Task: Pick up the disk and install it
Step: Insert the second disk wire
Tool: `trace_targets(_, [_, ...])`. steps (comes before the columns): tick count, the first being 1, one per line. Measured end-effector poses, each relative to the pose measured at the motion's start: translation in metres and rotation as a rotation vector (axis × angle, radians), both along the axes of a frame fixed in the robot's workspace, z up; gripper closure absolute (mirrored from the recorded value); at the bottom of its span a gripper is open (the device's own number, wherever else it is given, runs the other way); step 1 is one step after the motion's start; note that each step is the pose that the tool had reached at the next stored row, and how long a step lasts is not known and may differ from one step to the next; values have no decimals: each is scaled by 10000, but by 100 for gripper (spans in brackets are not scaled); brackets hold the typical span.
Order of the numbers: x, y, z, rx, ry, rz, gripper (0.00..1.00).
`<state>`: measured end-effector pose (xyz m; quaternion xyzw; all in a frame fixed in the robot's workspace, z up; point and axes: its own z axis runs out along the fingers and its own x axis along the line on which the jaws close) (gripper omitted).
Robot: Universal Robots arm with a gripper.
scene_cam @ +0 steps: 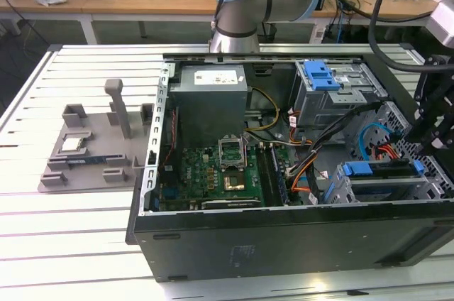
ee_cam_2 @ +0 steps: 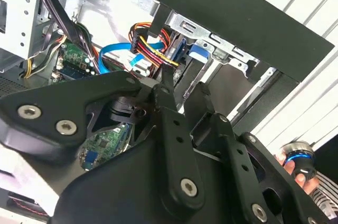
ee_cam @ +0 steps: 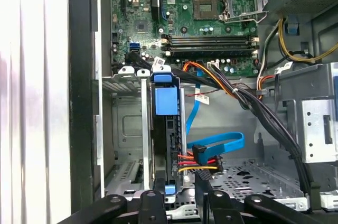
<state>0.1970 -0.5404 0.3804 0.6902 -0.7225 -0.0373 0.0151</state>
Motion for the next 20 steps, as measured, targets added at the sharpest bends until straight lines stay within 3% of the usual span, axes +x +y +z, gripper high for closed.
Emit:
trace_targets(1, [-1,4,70,-1,-4,1,64])
trace_targets(3, [-18,5,71,2,-5,1,64])
trace_targets(6, [-129,7,70,2,-4,1,64])
trace_targets(7, [-208,17,66,3,-4,0,64])
trace_targets(8, [-256,63,54,4,-4,1,64])
trace_targets(14, [-255,218,24,0,-4,122,64])
trace_targets(16, [-240,220,-13,-53,15,174,64])
trace_targets(20, [-237,220,-68,-60,35,530,64])
